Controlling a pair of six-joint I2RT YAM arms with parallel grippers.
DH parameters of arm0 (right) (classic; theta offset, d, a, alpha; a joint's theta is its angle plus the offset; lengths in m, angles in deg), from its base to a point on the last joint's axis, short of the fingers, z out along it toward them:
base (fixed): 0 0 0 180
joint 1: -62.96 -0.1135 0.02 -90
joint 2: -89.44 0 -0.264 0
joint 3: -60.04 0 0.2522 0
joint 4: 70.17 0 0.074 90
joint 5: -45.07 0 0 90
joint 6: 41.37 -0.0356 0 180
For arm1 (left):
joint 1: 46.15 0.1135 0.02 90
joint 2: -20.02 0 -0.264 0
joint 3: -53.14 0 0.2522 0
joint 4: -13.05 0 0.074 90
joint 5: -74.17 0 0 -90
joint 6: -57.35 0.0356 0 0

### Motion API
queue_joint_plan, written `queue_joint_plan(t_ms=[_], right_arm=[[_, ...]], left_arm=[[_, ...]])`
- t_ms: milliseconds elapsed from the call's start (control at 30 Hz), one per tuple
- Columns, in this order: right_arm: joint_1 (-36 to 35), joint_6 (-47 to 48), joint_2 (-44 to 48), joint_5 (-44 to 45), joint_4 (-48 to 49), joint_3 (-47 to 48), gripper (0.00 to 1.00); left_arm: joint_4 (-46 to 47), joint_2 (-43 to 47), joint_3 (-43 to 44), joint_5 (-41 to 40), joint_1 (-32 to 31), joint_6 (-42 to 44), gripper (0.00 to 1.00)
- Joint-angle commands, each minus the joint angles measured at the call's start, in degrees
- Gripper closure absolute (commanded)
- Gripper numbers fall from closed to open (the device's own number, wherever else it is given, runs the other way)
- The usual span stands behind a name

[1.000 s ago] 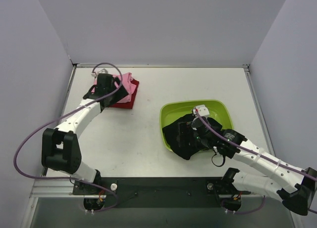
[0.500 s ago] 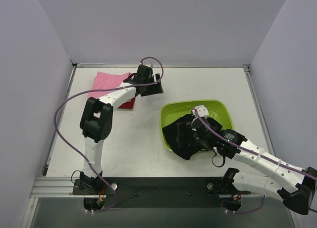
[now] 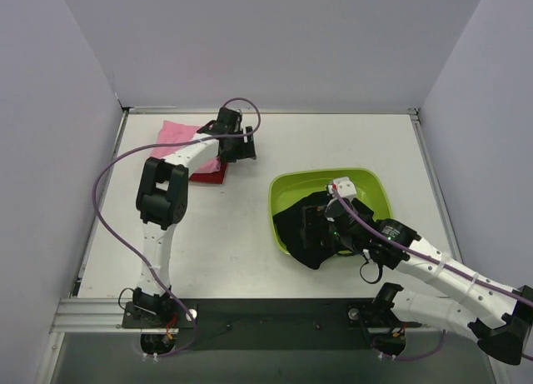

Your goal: Fold and stack the t-shirts

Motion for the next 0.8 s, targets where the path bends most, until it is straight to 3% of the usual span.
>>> queue_joint_plan(t_ms=[0, 567, 767], right_arm=[[-0.53, -0.64, -0.18, 1.61, -0.66, 1.2, 0.0], [-0.53, -0.99, -1.14, 1.26, 0.66, 0.59, 0.0], [0.96, -0.29, -5.61, 2.41, 0.84, 1.29, 0.0]], left_arm=[[-0.83, -1.13, -1.0, 0.71, 3.53, 2.92, 0.17], [1.45, 0.19, -10.05, 2.73, 14.78, 8.11, 0.22], [1.72, 1.06, -11.99, 3.52, 17.95, 8.9, 0.23]])
